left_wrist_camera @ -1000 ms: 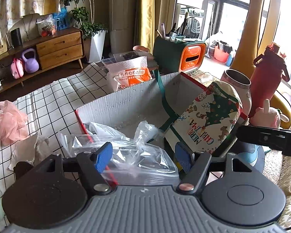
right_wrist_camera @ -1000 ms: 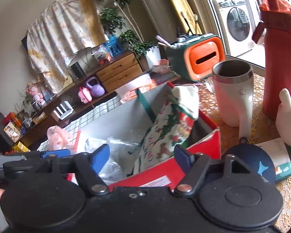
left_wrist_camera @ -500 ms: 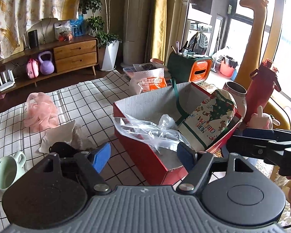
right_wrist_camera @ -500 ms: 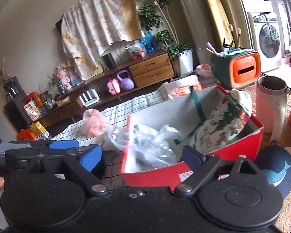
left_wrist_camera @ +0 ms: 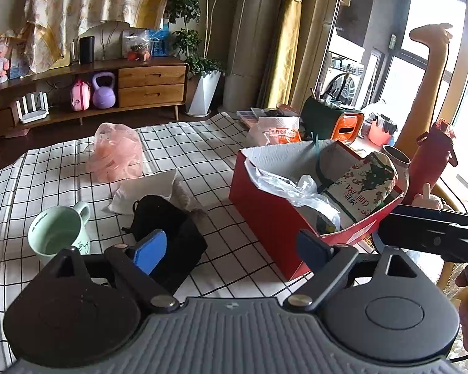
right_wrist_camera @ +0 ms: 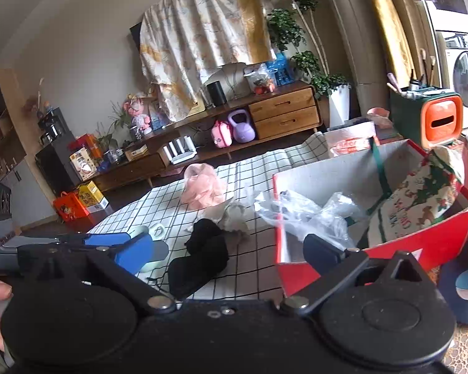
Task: Organize soft objects
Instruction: 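Withdraw both tools toward the black mask and grey towel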
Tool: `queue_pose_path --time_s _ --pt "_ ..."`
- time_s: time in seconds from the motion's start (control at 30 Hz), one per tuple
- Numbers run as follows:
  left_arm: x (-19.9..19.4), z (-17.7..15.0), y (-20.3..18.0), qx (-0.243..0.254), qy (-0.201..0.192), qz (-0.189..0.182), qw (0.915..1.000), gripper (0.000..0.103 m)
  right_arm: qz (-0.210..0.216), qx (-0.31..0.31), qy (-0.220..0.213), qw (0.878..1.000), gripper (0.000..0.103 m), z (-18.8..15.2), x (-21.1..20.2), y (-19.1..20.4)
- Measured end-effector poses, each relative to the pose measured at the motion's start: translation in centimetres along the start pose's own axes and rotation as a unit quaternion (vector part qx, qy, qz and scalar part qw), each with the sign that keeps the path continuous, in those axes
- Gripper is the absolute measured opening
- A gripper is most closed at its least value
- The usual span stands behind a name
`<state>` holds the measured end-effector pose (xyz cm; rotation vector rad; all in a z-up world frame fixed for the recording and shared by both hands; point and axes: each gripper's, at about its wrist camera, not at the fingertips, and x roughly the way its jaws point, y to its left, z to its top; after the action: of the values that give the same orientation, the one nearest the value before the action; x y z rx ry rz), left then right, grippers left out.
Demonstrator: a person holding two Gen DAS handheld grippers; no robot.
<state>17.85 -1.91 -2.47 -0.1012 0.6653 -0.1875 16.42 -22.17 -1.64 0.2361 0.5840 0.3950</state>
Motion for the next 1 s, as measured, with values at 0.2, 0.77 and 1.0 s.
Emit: queue_pose_path --time_s 0.2,0.77,1.0 --pt "-0.8 -2.0 2.1 -0.011 -0.018 0.009 0.9997 0.102 0.007 -0.019 0.014 1.000 0.103 -0.5 1.4 1.8" --pt "1.2 -6.6 4.0 -0.012 -0.071 0.045 0.9964 0.103 0.017 -0.064 0.080 0.995 0.102 0.1 7.9 5.2" --pt "3.9 -7.0 4.3 -0.007 -0.068 0.059 0.9959 0.103 0.015 -0.065 0.099 0.993 0.100 2.7 12.1 5.8"
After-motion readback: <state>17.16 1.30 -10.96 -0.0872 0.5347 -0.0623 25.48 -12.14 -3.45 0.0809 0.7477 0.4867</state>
